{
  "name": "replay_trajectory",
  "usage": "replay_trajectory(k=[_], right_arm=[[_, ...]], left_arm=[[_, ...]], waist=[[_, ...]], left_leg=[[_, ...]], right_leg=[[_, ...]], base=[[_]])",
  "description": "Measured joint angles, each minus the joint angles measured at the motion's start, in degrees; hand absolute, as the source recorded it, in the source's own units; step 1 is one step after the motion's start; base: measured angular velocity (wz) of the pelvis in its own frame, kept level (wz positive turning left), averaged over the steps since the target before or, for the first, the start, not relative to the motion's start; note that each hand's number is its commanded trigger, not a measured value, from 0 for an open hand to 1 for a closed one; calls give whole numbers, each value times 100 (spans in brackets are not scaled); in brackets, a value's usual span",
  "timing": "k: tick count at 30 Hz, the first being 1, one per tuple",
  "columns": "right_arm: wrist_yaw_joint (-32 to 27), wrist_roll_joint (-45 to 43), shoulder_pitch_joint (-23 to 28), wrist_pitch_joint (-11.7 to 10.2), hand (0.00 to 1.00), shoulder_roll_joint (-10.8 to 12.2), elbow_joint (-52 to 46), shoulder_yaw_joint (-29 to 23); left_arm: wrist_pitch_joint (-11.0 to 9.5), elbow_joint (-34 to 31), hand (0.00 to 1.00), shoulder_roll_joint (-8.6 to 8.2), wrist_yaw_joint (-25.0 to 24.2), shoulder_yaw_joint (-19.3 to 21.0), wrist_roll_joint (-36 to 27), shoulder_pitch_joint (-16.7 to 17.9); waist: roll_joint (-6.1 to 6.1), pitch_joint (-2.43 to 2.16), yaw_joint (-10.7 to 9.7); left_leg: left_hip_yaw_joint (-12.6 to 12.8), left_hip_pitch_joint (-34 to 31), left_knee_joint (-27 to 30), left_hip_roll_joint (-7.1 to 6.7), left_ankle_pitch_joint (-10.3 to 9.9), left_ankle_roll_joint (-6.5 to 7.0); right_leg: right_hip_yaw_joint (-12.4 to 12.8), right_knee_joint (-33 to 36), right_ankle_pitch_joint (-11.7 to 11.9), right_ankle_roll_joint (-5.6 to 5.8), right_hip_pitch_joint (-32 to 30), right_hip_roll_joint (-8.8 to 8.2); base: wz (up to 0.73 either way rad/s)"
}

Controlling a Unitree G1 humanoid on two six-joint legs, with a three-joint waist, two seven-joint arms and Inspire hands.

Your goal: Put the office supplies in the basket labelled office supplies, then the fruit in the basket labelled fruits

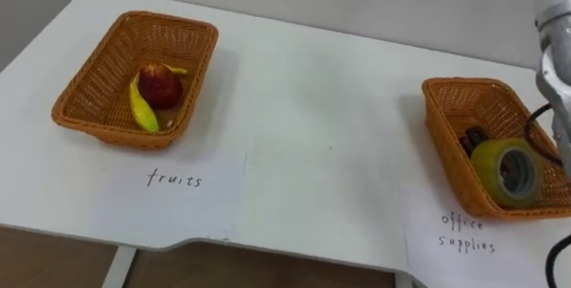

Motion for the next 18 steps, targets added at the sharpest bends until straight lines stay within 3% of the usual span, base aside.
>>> replay_trajectory(k=[8, 13, 18], right_arm=[[-129, 120, 243, -6, 0, -95, 2, -430], [-417, 224, 930, -29, 0, -94, 1, -701], [-511, 229, 1332, -44, 0, -94, 7, -1063]], left_arm=[[-30, 1, 0, -1, 2, 3, -4, 108], [-82, 8, 0, 8, 28, -6, -7, 183], [-166, 16, 0, 4, 38, 21, -2, 312]], waist=[[13, -9, -237], [3, -33, -277], [42, -13, -421]], left_leg=[[167, 109, -67, 40, -31, -25], [239, 234, -54, 96, -96, -57], [298, 227, -50, 96, -108, -49]], right_leg=[[186, 11, 2, -4, 24, 84], [279, -7, 4, -6, 122, 143], [314, -3, 4, -6, 98, 148]], base=[[-13], [-6], [-6]])
